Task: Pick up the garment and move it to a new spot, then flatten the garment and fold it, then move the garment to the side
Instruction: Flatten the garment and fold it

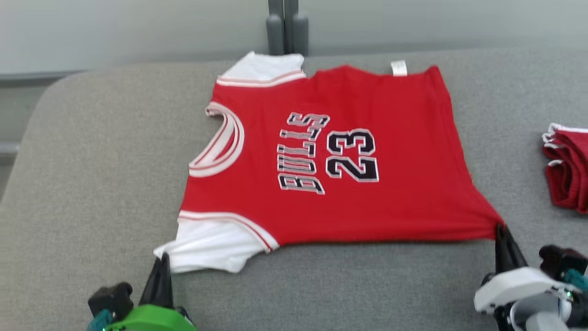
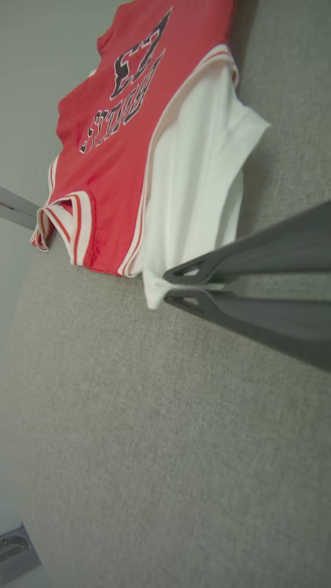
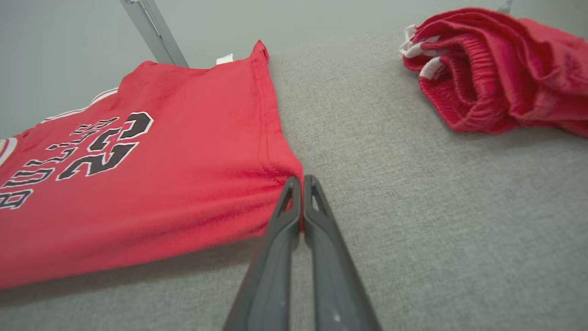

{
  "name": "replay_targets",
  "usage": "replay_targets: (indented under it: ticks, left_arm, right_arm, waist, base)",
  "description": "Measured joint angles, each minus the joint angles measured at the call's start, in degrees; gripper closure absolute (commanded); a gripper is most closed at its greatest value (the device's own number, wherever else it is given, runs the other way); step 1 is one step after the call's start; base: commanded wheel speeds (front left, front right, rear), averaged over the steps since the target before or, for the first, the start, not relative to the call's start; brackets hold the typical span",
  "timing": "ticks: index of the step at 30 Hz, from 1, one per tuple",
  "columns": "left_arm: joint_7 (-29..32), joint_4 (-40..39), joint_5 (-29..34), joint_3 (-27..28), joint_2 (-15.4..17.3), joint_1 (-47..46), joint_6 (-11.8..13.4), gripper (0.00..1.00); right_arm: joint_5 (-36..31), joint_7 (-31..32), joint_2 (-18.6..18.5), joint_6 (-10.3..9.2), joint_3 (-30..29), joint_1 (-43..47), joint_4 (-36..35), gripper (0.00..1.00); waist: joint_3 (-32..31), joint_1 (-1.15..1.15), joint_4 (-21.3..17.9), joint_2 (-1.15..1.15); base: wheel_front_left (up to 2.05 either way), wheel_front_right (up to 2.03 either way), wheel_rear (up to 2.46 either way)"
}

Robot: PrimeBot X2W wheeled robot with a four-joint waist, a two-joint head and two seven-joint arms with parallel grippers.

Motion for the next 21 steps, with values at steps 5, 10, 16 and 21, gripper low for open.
replay_targets:
  ticks: [5, 10, 16, 21]
  left_arm:
    - [0.0, -0.3, 0.2, -0.5, 0.0, 4.8, 0.0, 1.0]
    - [0.0, -1.5, 0.2, -0.4, 0.0, 9.4, 0.0, 1.0]
    - [0.0, -2.6, 1.3, -0.1, 0.0, 12.8, -0.1, 1.0]
    - [0.0, -4.8, 2.1, -0.2, 0.1, 13.2, -0.8, 1.0]
  right_arm:
    - [0.4, 0.0, 0.2, -0.01, 1.2, 4.6, 0.4, 1.0]
    - [1.2, 0.0, 0.6, -0.05, 2.4, 8.0, 1.0, 1.0]
    - [1.4, 0.0, 1.0, -0.05, 2.3, 10.6, 0.9, 1.0]
    - [1.4, 0.0, 1.0, -0.05, 1.6, 11.5, 0.4, 1.0]
  waist:
    - [-4.3, 0.0, 0.0, 0.0]
    - [-7.8, 0.0, 0.1, 0.0]
    - [-10.4, 0.0, 0.3, 0.0]
    - [-10.6, 0.0, 0.9, 0.0]
  base:
    - [0.0, 0.0, 0.0]
    - [0.0, 0.0, 0.0]
    - [0.0, 0.0, 0.0]
    - [0.0, 0.0, 0.0]
